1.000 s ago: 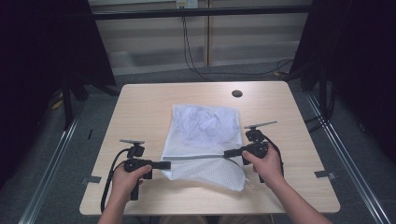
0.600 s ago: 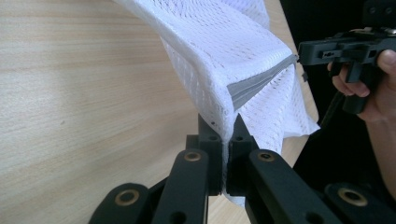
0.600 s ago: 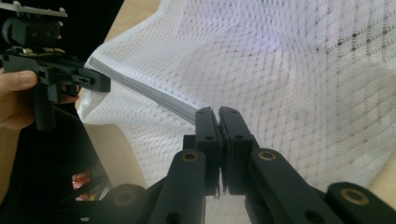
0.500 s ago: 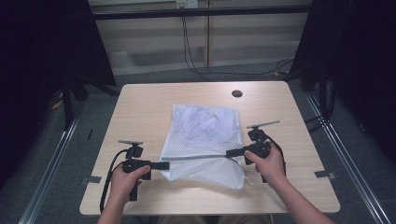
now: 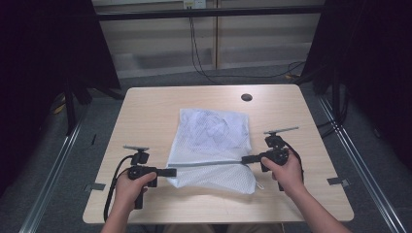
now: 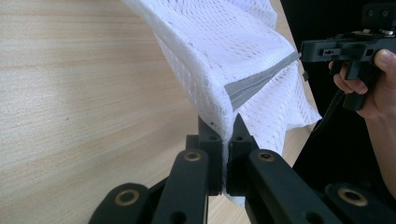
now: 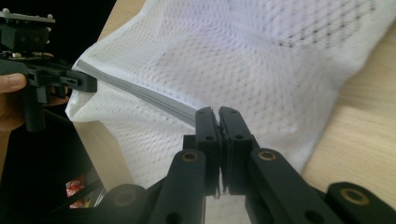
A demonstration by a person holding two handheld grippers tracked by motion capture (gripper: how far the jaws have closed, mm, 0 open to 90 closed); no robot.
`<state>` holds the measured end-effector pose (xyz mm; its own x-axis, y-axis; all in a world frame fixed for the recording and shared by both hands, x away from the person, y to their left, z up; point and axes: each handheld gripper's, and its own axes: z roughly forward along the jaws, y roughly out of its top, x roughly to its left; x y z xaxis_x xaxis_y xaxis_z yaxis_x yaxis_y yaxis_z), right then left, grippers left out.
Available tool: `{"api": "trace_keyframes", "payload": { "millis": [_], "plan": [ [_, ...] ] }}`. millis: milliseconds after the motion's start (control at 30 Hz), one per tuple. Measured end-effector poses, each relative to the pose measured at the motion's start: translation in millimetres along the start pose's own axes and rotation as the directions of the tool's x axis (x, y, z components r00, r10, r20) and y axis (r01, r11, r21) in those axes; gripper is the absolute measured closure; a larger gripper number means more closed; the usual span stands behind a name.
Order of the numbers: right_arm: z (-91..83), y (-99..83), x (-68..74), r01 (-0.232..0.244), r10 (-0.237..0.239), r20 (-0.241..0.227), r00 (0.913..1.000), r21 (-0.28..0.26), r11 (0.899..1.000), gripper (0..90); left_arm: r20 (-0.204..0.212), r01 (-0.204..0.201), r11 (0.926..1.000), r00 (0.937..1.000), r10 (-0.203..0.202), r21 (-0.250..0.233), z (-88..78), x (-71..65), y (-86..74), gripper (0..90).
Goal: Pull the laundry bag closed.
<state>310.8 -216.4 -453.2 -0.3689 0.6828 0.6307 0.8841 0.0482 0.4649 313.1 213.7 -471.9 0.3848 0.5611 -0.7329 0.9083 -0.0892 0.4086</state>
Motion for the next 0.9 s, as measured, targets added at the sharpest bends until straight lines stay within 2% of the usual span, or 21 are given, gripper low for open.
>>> {"api": "trace_keyframes", "payload": {
  "millis": [200,300,400,467,700,833,900],
  "plan": [
    [-6.0,-2.2,-3.3,-0.002,0.002,0.004,1.0000,-0.005,1.000,87.1,0.006,0.002,1.0000,1.0000,-0.002,0.005,2.4,-2.3,0.2,88.6],
    [-7.8,-2.6,-4.9,-0.002,0.002,0.013,0.9999,-0.007,1.000,87.1,0.000,-0.011,0.9999,0.9999,0.011,0.006,1.1,-0.6,0.1,88.5],
    [-10.4,-3.2,-8.1,-0.011,0.012,0.019,0.9998,-0.012,1.000,87.1,0.009,0.007,1.0000,0.9999,-0.007,-0.002,0.4,-0.9,-0.6,88.5],
    [-12.0,-4.2,-9.5,-0.010,0.010,0.025,0.9996,-0.018,1.000,87.1,0.002,-0.006,1.0000,1.0000,0.006,0.004,0.6,-1.2,-0.3,88.5],
    [-17.9,-6.0,-14.9,-0.021,0.022,0.033,0.9992,-0.025,0.999,87.1,0.014,0.005,0.9999,0.9999,-0.006,0.011,1.6,-1.8,-1.2,88.5],
    [-19.4,-6.4,-16.0,-0.015,0.016,0.034,0.9993,-0.029,0.999,87.1,0.011,-0.011,0.9998,0.9999,0.011,0.016,2.6,-1.4,-1.1,88.5],
    [-19.9,-6.7,-16.0,-0.022,0.023,0.030,0.9993,-0.029,0.999,87.1,0.017,0.003,0.9999,0.9999,-0.003,0.017,3.0,-2.5,-1.6,88.5]
  ]
}}
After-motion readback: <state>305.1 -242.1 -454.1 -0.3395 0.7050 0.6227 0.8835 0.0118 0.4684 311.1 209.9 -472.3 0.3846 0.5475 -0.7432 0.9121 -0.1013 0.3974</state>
